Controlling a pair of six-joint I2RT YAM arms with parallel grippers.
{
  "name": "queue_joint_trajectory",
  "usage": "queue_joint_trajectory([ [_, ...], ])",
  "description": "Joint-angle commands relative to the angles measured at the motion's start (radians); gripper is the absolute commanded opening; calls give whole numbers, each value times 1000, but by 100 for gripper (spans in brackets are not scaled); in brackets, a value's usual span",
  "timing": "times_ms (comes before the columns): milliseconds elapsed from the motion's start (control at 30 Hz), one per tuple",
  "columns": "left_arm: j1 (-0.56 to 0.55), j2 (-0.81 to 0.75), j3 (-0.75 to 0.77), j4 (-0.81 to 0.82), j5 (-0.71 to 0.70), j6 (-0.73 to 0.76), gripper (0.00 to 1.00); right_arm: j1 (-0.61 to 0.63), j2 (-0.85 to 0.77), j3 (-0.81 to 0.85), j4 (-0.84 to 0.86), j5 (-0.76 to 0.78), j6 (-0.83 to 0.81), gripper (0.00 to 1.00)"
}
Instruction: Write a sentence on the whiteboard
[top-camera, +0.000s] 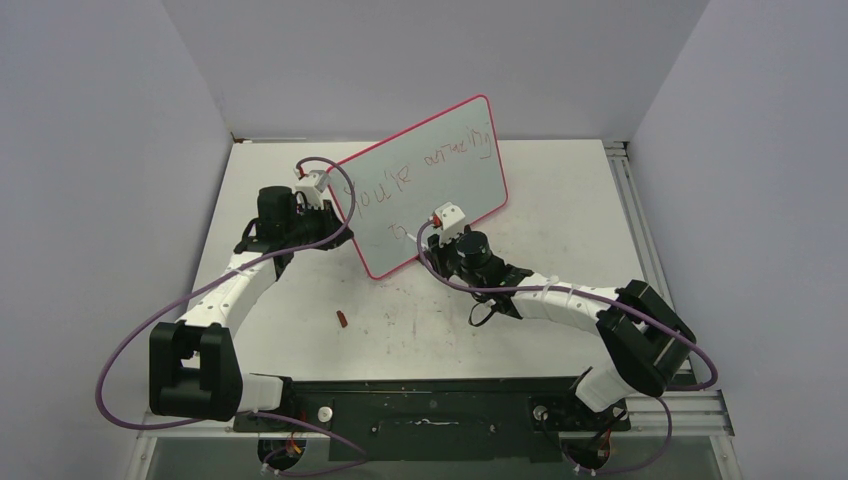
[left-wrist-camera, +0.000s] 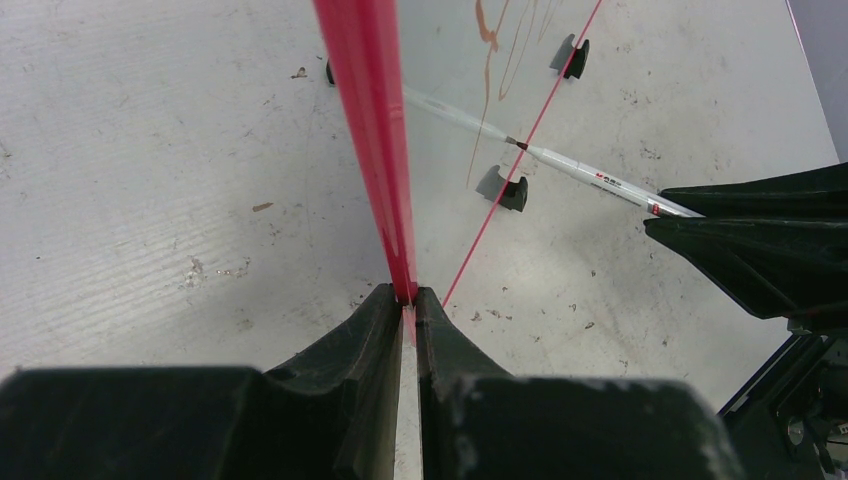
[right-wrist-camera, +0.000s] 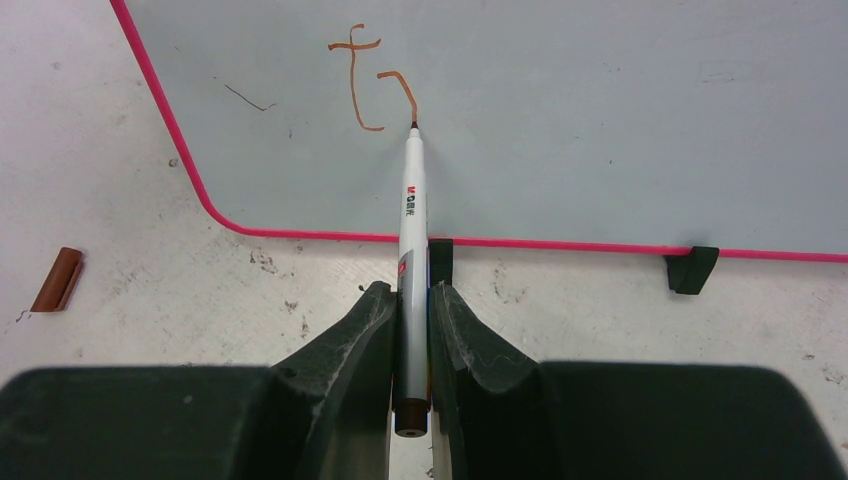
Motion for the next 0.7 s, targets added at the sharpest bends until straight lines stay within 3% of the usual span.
queue_joint_trajectory([
  [0,-15,-15,45,12,28,-1,7,6,-33,6,37,31,5,5],
  [667,-15,-15,45,9,26,1,7,7,-34,36,103,64,6,5],
])
